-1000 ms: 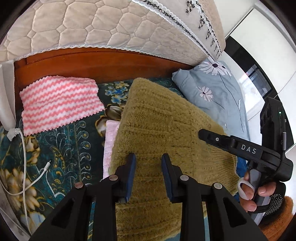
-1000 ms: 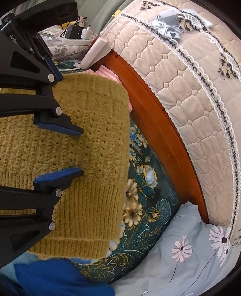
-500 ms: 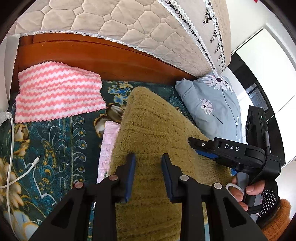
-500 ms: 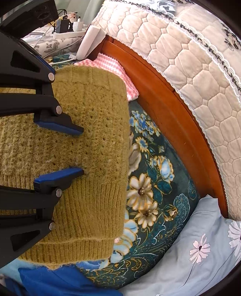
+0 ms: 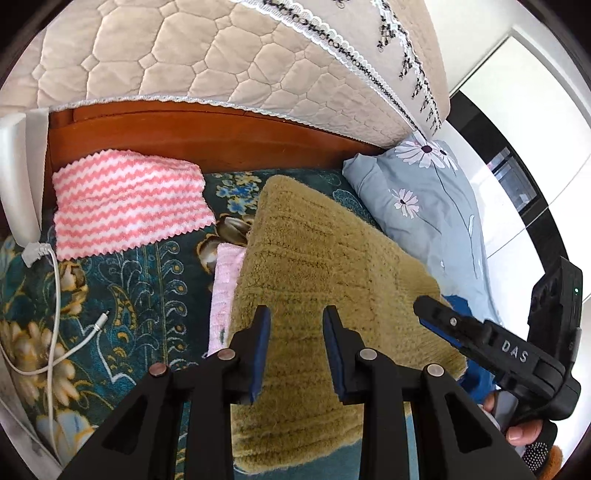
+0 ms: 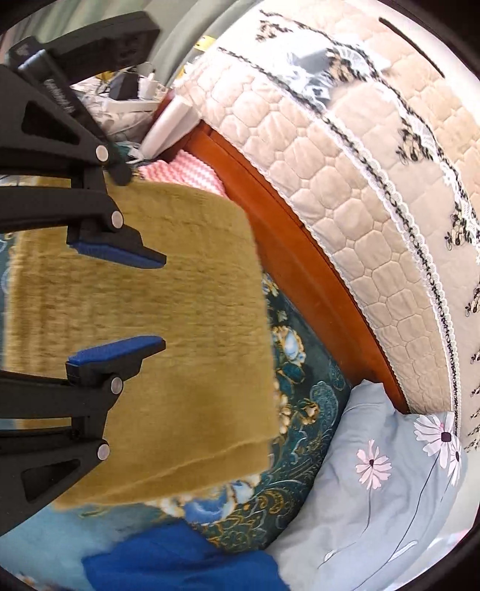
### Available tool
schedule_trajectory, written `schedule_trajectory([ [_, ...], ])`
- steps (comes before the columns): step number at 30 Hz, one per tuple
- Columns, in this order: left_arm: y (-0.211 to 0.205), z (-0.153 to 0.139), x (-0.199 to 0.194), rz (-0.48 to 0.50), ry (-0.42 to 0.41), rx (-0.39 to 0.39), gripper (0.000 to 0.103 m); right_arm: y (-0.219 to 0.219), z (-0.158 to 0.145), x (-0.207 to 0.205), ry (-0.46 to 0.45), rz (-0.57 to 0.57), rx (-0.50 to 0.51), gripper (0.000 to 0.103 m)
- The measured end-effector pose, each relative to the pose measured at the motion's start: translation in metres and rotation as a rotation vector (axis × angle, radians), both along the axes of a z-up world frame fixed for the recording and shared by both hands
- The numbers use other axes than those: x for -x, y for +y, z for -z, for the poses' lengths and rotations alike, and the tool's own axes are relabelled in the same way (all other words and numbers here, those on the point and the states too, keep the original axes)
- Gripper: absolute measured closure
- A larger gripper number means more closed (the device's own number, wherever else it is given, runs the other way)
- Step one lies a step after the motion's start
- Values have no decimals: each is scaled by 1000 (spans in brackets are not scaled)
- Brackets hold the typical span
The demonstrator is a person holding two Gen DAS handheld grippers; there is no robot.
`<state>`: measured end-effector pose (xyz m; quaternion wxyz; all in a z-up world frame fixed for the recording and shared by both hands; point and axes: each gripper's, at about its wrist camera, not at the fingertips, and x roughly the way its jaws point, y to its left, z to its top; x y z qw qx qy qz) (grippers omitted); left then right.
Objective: Fold clothes
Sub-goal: 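Lower the sweater onto the dark grey and pink stack with both grippers, then open both grippers and pull them back from the stack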
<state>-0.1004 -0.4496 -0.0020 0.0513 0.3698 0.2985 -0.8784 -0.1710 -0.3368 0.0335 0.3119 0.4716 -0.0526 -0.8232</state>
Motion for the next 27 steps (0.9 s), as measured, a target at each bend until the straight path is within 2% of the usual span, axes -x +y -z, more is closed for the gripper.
schedule_trajectory([
  [6,14,-5,-20,16,-7,71,73,30,11,-50,3,41,48,61],
  [12,24,-7,-46,17,13,105,73,44,22,-95,74,14,-28,61],
  [15,29,-8,-58,17,23,122,62,47,34,-110,77,-3,-80,61],
  [18,34,-9,-71,17,33,139,54,49,47,-121,81,0,-101,47],
  [20,38,-7,-79,17,36,143,36,49,54,-126,97,14,-125,40],
  [23,48,6,-88,38,17,131,34,48,61,-128,97,31,-147,36],
  [25,55,15,-91,50,-1,145,34,49,64,-130,106,43,-157,27],
  [27,62,22,-92,65,-19,169,34,50,68,-131,115,53,-176,26],
])
